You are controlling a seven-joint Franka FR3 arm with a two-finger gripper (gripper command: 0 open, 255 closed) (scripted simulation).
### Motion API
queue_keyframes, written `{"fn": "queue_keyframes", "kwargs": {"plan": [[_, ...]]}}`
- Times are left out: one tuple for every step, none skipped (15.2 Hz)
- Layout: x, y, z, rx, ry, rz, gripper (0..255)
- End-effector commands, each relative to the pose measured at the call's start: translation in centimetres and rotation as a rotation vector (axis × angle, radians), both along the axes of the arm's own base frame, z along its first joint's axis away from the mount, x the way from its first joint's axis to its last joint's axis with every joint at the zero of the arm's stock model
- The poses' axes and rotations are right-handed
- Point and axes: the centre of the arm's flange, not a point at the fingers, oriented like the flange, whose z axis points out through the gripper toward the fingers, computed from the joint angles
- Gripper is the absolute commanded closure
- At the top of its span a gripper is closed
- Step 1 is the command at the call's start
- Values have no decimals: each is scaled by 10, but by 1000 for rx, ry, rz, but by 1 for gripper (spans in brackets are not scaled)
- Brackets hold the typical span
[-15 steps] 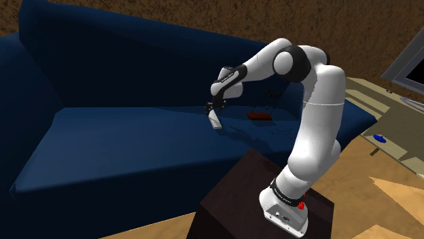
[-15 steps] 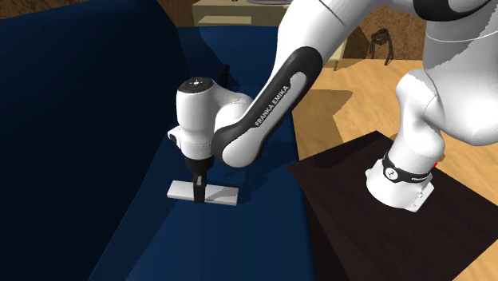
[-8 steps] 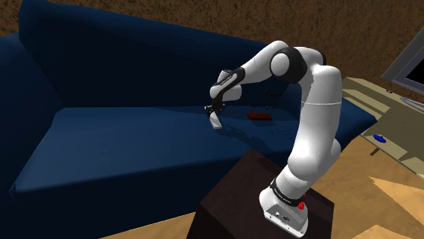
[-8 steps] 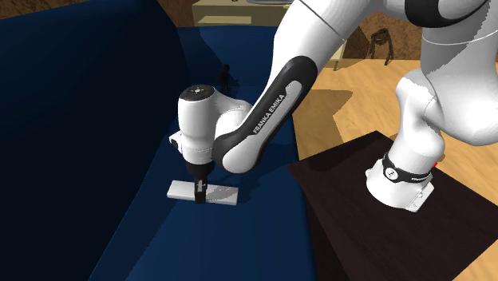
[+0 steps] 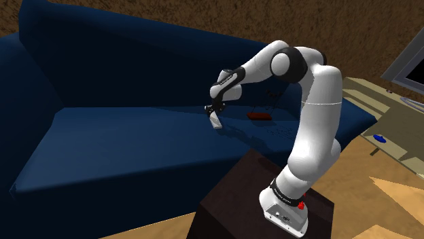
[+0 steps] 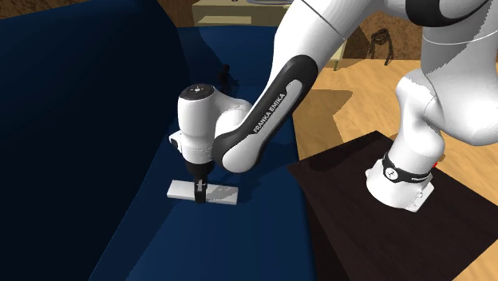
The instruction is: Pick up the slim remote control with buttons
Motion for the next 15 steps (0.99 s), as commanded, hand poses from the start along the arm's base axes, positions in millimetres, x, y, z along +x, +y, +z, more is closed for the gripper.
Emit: {"fn": "queue_keyframes", "kwargs": {"plan": [[0, 0, 7, 0, 1, 1, 255], [0, 0, 13, 0, 1, 1, 255], [0, 0, 18, 0, 1, 1, 255], [0, 0, 23, 0, 1, 1, 255], [0, 0, 28, 0, 1, 1, 255], [0, 0, 34, 0, 1, 1, 255], [0, 0, 39, 0, 1, 1, 255], [0, 0, 44, 0, 1, 1, 255], [0, 0, 50, 0, 1, 1, 255], [0, 0, 55, 0, 1, 1, 255], [0, 0, 60, 0, 1, 1, 255], [0, 0, 65, 0, 1, 1, 255], [0, 0, 71, 0, 1, 1, 255], [0, 0, 76, 0, 1, 1, 255], [0, 0, 77, 0, 1, 1, 255]]}}
